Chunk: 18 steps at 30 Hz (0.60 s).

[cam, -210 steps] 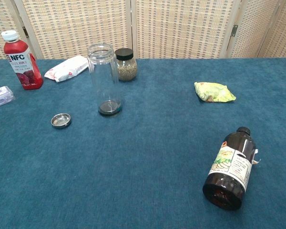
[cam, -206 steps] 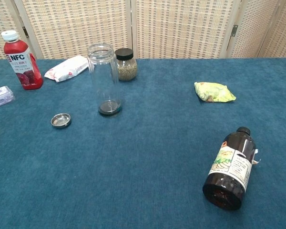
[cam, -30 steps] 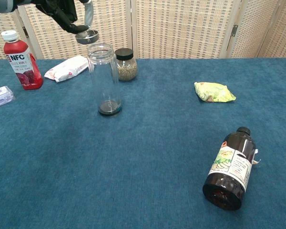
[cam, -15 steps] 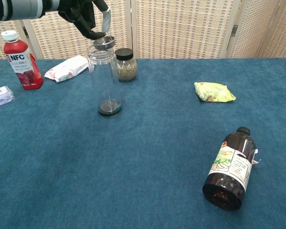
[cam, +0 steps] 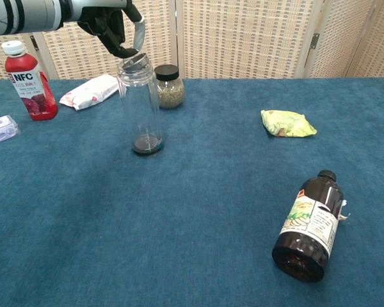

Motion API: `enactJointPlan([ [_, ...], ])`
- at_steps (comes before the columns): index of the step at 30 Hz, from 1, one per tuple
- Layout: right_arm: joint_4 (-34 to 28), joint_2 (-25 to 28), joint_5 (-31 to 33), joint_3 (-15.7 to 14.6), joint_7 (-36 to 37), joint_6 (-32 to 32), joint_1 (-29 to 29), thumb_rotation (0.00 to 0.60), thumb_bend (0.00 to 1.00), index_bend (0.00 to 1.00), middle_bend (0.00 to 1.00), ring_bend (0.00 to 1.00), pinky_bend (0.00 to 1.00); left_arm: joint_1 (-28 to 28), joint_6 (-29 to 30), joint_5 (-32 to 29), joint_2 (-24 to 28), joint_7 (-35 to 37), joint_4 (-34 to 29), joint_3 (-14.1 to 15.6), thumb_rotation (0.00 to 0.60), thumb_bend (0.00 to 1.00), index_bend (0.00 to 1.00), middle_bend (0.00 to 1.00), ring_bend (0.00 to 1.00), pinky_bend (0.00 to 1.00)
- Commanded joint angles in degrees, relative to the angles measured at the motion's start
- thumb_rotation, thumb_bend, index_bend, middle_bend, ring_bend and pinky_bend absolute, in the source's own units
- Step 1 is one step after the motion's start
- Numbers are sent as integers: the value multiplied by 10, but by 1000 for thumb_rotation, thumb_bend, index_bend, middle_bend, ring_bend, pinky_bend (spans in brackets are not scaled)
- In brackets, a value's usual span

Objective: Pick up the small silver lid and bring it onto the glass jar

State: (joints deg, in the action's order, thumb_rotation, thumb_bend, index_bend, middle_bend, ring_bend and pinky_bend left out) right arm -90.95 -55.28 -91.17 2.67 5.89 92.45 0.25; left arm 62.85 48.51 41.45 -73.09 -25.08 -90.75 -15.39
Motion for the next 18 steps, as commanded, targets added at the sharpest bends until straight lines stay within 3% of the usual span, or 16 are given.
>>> enactJointPlan([
  [1,0,0,0,0,0,0,0,600,367,155,216,144,259,1,0,-1,-1,-1,1,2,600,448,610,1000,966,1000],
  [18,0,-1,1,0,-1,0,-3,600,367,156,216,144,259,9,0,2,-11,-9,13,21,600,448,605,1000,966,1000],
])
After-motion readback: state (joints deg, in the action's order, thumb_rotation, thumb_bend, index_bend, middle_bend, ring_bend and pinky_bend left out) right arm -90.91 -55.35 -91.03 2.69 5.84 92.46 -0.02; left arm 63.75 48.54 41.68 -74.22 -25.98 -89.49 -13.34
